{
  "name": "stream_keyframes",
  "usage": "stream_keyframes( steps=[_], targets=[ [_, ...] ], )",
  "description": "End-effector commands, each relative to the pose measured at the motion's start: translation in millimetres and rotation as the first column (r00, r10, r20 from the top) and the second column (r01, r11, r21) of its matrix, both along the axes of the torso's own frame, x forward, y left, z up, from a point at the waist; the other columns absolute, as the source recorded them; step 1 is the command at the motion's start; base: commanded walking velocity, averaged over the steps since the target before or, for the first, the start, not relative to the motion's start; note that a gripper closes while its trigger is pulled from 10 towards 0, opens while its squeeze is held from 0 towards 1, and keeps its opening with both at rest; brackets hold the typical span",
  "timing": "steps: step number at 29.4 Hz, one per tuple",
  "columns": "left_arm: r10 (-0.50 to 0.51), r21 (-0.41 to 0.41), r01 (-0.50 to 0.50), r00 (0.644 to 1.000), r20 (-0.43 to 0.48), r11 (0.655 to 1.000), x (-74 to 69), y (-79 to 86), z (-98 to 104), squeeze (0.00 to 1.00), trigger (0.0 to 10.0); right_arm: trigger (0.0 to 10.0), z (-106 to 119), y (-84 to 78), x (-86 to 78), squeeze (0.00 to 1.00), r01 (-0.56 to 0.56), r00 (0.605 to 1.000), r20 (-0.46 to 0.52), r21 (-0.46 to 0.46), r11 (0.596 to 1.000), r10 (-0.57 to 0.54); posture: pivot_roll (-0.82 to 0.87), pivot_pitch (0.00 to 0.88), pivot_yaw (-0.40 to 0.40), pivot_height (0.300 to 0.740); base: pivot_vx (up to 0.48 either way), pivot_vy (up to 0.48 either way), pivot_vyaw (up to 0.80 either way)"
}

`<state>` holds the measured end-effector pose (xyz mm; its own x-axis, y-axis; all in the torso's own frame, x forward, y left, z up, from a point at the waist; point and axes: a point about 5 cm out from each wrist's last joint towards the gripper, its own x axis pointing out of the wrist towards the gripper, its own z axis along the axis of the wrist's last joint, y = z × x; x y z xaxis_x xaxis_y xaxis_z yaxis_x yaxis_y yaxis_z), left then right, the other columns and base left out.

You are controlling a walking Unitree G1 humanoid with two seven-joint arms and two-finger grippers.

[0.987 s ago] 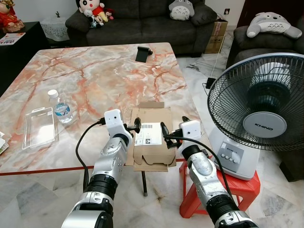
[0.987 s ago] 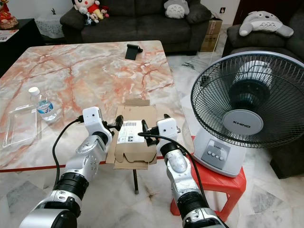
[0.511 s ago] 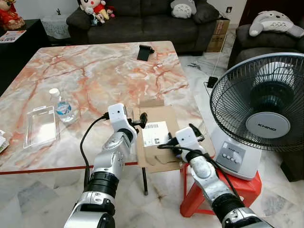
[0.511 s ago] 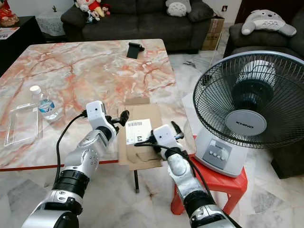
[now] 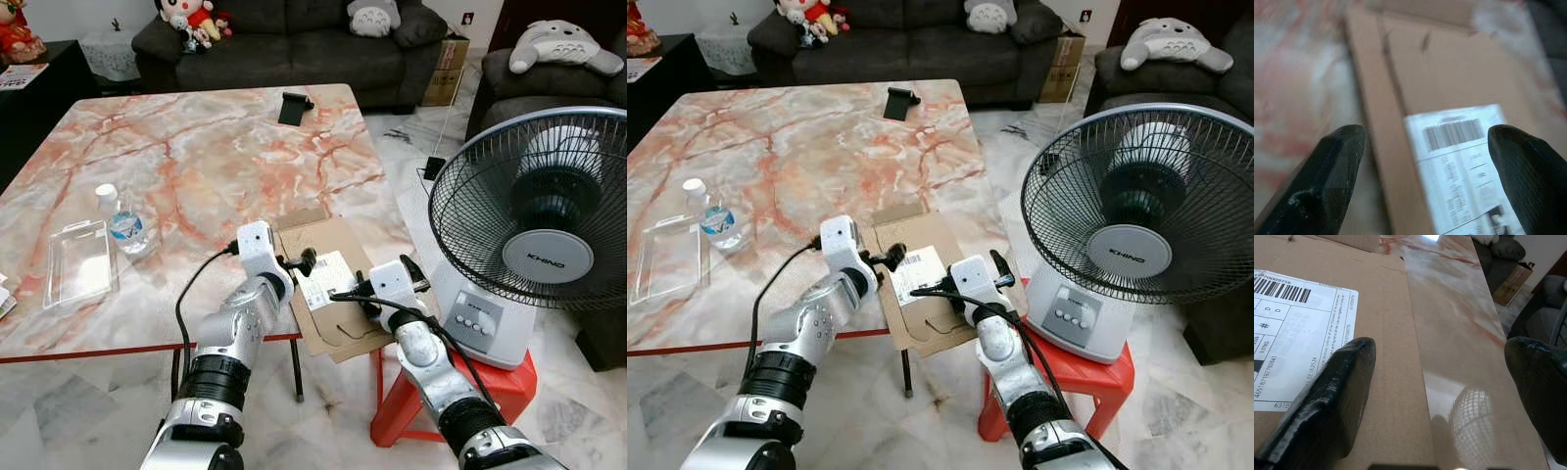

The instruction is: Picking trash to rubbish bin

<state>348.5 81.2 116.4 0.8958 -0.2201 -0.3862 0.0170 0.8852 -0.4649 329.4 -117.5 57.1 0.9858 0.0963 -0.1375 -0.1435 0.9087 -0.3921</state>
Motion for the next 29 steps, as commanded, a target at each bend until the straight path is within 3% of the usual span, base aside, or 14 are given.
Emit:
stream_keyframes(
  steps=[1,6,11,13,19,29],
  targets=[
    [0.016,-0.021,-0.016,1.0,-0.02,1.0,-1.6,-0.8,1,0.0,10.0,10.0,-7,2.6,-2.6,0.0,-0.008,0.999,-0.041,-0.011,1.0,0.008,-0.07,0.053,0.03,0.74,0.0,0.0,0.0],
    [0.01,-0.003,-0.011,0.999,-0.035,1.0,-6.1,0.1,10,0.0,10.0,10.0,-6,2.6,-1.9,0.0,-0.01,0.999,-0.035,-0.009,1.0,0.01,-0.07,0.055,0.032,0.74,0.0,0.0,0.0],
    [-0.031,-0.074,0.026,0.997,-0.072,0.997,-10.8,-6.2,16,0.0,10.0,10.0,-5,2.8,-1.5,0.0,-0.008,0.999,-0.036,0.004,1.0,0.009,-0.07,0.054,0.033,0.74,0.0,0.0,0.0],
    [-0.062,-0.12,0.048,0.992,-0.108,0.992,-12.6,-11.6,12,0.0,10.0,10.0,-5,3.3,-1.2,0.0,-0.008,0.999,-0.035,0.009,1.0,0.009,-0.07,0.053,0.034,0.74,0.0,0.0,0.0],
    [-0.093,-0.147,0.069,0.982,-0.162,0.987,-17.9,-17.7,6,0.0,10.0,10.0,-3,3.1,-0.4,0.0,-0.008,1.0,-0.027,0.017,1.0,0.009,-0.07,0.054,0.038,0.74,0.0,0.0,0.0],
    [-0.105,-0.144,0.075,0.971,-0.216,0.987,-24.6,-13.8,-2,0.0,10.0,10.0,-3,3.0,-0.9,0.0,-0.011,1.0,-0.023,0.018,1.0,0.012,-0.07,0.061,0.039,0.74,0.0,0.0,0.0]
  ],
)
